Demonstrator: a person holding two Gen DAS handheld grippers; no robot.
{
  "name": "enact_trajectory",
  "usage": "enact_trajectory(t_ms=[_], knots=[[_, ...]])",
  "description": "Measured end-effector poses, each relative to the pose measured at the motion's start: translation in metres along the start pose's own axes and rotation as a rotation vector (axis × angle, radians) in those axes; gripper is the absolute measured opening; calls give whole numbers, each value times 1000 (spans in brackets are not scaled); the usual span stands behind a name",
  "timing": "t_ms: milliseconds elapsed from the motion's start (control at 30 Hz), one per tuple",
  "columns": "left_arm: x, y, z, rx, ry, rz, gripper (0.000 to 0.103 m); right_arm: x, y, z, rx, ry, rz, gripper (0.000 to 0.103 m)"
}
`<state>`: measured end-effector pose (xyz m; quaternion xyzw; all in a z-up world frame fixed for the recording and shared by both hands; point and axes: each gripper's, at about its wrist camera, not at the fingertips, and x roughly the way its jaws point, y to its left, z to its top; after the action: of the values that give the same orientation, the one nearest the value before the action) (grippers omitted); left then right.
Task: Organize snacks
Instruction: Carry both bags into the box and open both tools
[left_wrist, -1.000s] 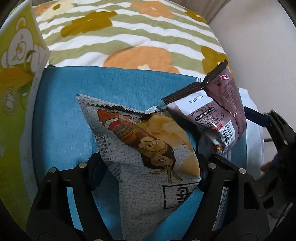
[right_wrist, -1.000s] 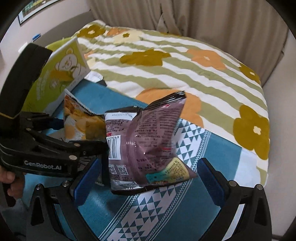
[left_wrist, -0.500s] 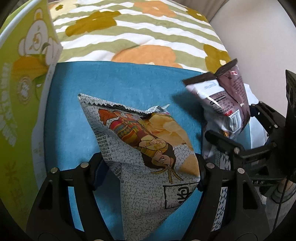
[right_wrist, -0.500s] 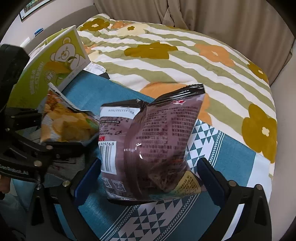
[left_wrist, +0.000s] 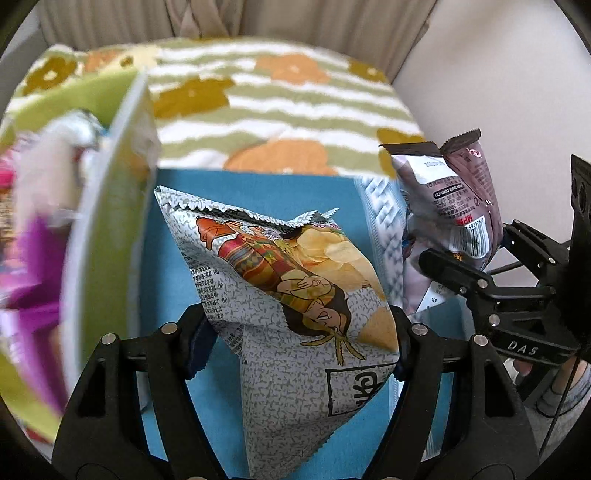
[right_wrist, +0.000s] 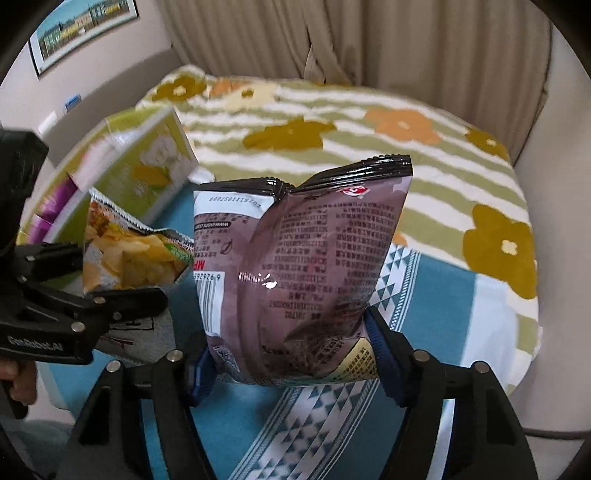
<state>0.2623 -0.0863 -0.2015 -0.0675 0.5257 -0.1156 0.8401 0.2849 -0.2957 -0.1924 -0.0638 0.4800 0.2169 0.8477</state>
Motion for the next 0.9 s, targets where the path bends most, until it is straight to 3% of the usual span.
enact_trajectory(t_ms=[267, 467, 700, 900], knots=[[-110, 38, -4, -20, -129, 63, 69, -69, 43, 23, 10, -81, 46, 67], [-167, 100, 3, -30, -187, 112, 69, -92, 96, 47, 6, -136, 84, 67], [-179, 180, 23, 10, -152, 114, 69, -85, 162, 82, 38, -171, 97, 67], [-160, 233, 47, 98, -97, 117, 70, -53, 213, 112, 87, -152, 100, 67]])
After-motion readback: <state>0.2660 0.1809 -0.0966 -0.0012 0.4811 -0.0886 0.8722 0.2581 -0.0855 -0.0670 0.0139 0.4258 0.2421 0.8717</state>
